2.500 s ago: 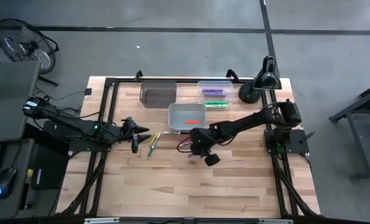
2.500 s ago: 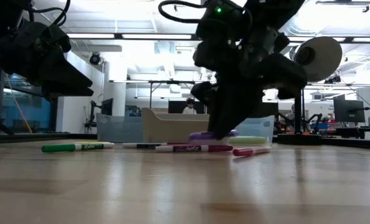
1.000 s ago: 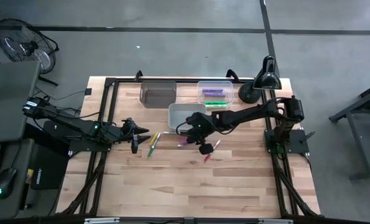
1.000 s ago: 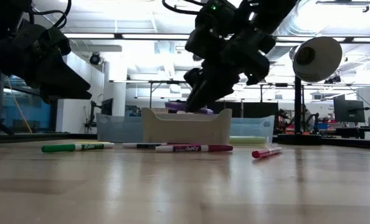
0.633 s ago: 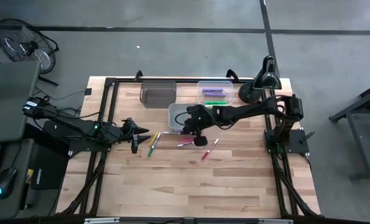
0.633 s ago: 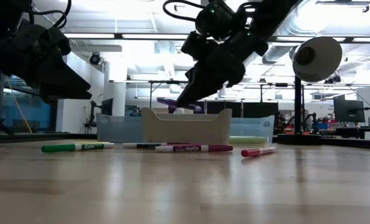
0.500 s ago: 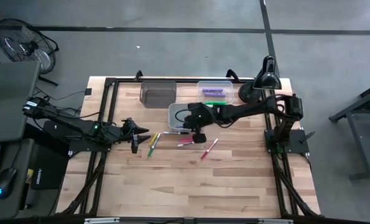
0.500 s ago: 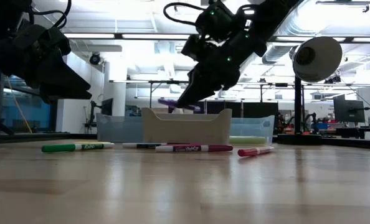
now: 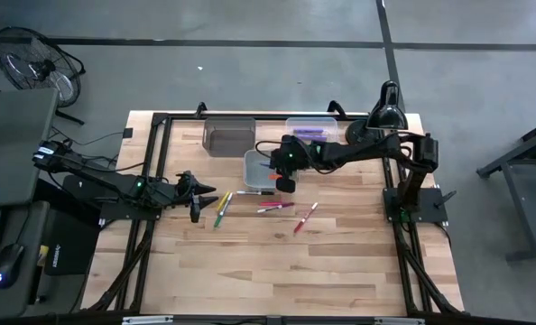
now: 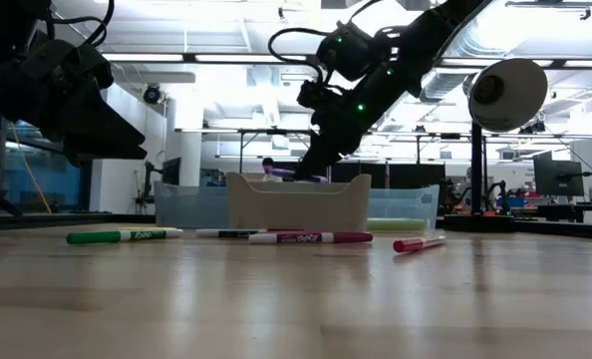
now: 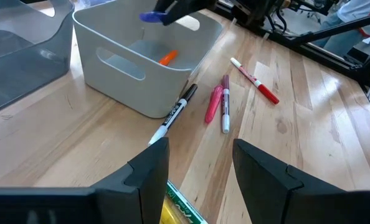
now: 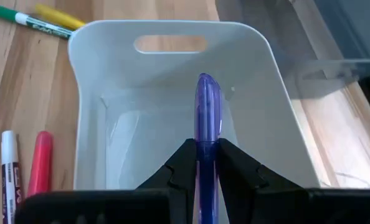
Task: Pick & Place Markers
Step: Put the purple pen into the gray bin
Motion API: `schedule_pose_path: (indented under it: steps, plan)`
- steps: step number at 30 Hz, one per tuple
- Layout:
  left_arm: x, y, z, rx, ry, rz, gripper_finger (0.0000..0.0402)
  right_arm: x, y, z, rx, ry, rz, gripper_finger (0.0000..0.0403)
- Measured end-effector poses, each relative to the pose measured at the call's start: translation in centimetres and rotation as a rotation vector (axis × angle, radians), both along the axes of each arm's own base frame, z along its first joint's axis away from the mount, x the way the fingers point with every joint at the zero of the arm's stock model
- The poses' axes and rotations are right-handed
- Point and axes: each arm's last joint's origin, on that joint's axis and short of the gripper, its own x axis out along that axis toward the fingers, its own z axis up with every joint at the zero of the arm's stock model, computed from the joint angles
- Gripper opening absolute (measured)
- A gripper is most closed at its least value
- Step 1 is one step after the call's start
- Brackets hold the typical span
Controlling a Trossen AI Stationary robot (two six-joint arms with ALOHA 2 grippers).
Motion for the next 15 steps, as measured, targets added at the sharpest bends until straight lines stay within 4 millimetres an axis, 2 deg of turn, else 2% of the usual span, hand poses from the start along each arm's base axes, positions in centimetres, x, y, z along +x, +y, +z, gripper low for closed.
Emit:
schedule_pose_path:
  steps: [15]
  plan:
    - [0.0, -0.01, -0.01, -0.003, 0.0, -0.003, 0.0175, -0.74, -0.93, -0.51, 0.127, 0.044, -0.084, 0.0049]
